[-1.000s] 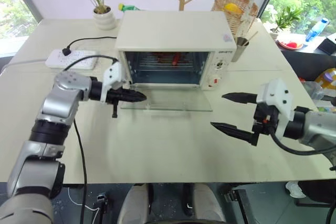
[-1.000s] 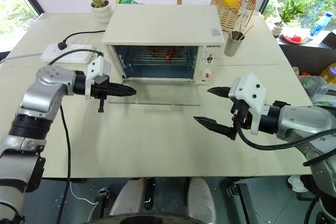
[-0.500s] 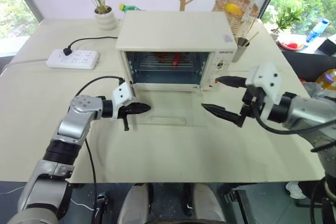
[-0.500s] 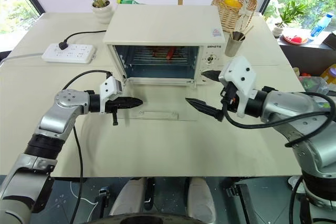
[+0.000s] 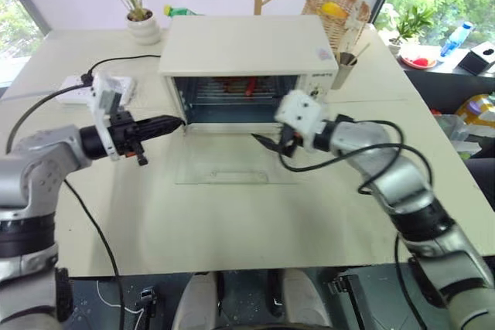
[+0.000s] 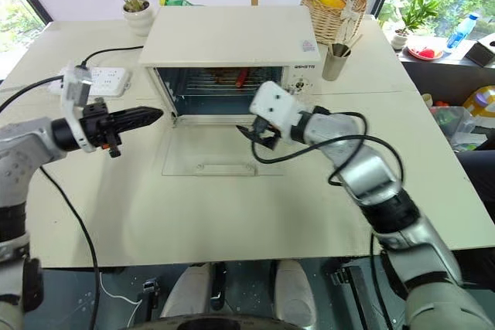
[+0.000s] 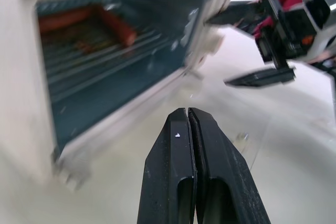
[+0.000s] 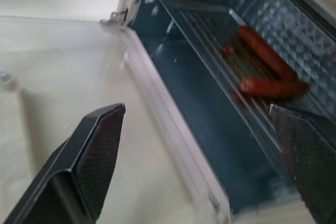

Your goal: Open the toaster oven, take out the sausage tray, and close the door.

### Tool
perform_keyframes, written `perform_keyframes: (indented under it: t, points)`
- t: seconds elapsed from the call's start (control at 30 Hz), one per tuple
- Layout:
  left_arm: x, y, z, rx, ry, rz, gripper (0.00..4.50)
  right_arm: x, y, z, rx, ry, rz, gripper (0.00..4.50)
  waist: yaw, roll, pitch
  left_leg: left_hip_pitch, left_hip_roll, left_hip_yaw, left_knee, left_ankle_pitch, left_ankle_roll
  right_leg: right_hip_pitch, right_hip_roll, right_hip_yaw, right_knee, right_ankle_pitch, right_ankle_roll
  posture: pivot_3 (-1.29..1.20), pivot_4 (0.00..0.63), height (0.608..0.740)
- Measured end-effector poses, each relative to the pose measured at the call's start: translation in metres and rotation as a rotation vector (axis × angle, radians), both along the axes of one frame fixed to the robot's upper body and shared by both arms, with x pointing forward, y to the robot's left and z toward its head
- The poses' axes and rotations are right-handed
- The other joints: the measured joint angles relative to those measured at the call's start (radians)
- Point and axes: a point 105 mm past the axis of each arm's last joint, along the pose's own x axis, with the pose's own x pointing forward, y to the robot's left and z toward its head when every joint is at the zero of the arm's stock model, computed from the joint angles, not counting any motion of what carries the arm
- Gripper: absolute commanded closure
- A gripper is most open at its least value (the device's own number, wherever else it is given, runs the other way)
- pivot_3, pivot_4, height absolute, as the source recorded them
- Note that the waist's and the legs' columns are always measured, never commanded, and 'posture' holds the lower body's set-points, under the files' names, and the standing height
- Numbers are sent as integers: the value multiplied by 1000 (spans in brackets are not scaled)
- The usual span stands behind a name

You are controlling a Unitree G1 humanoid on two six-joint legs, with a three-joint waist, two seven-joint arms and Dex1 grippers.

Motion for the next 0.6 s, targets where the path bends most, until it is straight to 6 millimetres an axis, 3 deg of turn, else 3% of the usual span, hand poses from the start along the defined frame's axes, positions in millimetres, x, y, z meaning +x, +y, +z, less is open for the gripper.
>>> perform_keyframes:
  t: [0.07,0.23,0.37,0.6]
  points:
    - [-7,1,-3,25,-8,17,4452,10,11,-1,-35,-47,3,0,4,0,0,0,0,0,0,0,0,0,0,0,0,0,-1,0,150,740]
    - [-13,5,-2,97,-57,62,2088,27,40,-9,-117,-134,50,0,5,0,0,0,0,0,0,0,-1,0,0,0,0,1,-1,0,150,740]
    - [-17,3,-1,96,-68,60,42,38,53,-21,-166,-158,72,0,3,0,0,0,0,0,-1,0,-1,-1,0,0,0,1,-2,0,150,740]
    - [-19,-1,7,77,-107,63,42,61,62,-32,-272,-276,47,0,-3,0,0,0,0,1,-2,1,-2,-2,0,0,0,1,-2,0,150,740]
